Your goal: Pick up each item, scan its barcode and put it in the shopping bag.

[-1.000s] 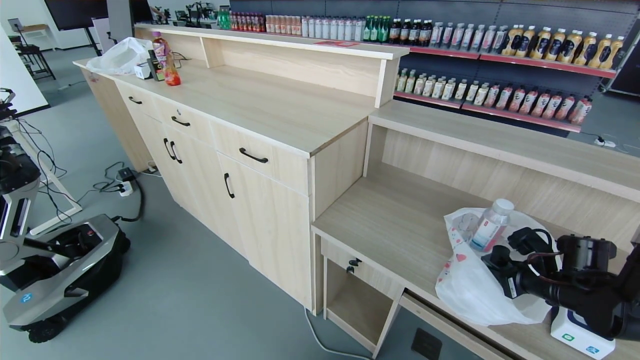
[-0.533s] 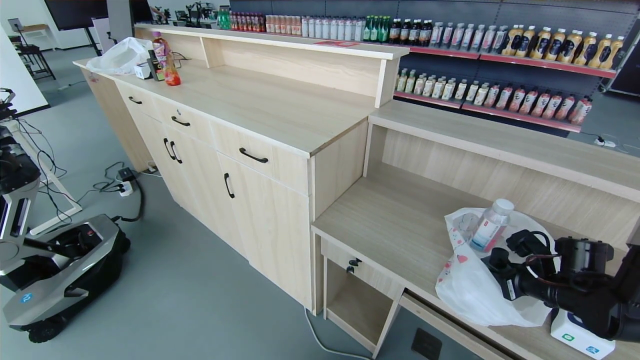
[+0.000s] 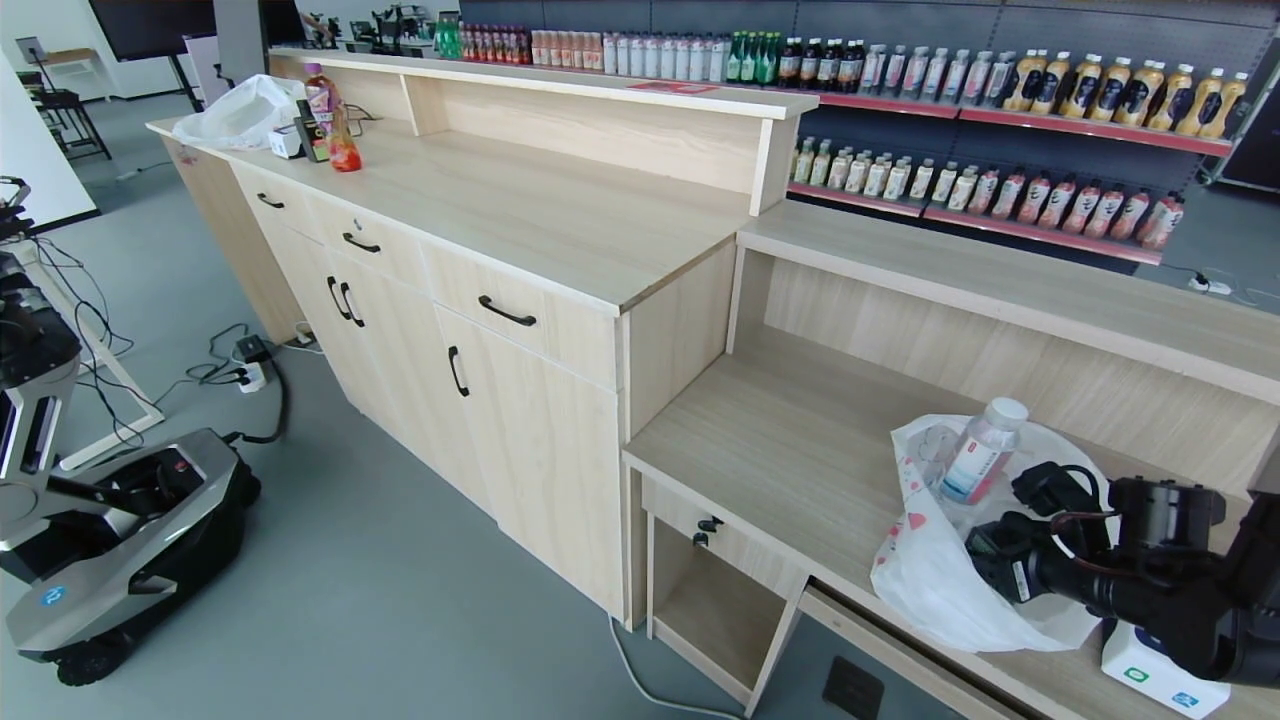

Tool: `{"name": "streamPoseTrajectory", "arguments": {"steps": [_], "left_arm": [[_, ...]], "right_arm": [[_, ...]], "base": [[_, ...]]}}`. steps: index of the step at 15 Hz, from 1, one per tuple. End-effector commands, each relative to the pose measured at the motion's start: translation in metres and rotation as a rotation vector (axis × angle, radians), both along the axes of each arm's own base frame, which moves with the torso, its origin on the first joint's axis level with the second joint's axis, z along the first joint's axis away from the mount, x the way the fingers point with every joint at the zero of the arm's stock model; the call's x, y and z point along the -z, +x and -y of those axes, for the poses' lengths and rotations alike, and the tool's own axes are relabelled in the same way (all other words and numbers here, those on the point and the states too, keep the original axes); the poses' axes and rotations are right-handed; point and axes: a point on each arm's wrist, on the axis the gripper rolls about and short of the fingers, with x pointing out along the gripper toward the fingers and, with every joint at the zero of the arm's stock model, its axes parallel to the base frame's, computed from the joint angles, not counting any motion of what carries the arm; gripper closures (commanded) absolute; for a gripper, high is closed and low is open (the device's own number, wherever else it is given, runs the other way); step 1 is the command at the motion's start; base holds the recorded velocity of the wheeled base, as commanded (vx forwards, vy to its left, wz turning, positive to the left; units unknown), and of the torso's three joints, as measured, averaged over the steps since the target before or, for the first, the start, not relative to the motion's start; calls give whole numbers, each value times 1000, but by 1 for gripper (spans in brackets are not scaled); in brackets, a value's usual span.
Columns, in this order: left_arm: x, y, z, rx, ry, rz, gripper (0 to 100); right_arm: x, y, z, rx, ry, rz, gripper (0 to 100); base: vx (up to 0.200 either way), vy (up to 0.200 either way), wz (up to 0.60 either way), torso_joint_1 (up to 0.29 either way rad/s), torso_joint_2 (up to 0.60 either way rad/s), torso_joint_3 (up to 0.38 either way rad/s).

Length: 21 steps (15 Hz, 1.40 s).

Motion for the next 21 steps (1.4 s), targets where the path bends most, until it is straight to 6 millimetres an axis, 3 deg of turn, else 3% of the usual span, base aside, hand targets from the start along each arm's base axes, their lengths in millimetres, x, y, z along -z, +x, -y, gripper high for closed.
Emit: {"name": "streamPoseTrajectory", "arguments": {"steps": [1, 7, 11, 14, 18, 19, 21], "left_arm": [[0, 0, 0, 0, 1, 0, 0], [0, 0, 0, 0, 1, 0, 0], [0, 0, 0, 0, -1, 0, 0], [0, 0, 0, 0, -1, 0, 0], [0, 0, 0, 0, 1, 0, 0], [0, 0, 0, 0, -1, 0, 0], [0, 0, 0, 0, 1, 0, 0]], "right_arm": [[-4, 0, 0, -1, 0, 10, 0], [-62, -15, -2, 13, -28, 118, 0], [-101, -42, 16, 95, -48, 150, 0], [-145, -66, 25, 142, -143, 302, 0], [-212, -100, 29, 257, -117, 479, 0], [-217, -103, 29, 275, -109, 487, 0], [-242, -129, 27, 369, -68, 449, 0]], "base": [[0, 0, 0, 0, 0, 0], [0, 0, 0, 0, 0, 0], [0, 0, 0, 0, 0, 0], [0, 0, 0, 0, 0, 0], [0, 0, -600, 2, 1, 2], [0, 0, -600, 7, 2, -2], [0, 0, -600, 2, 0, 5]]}}
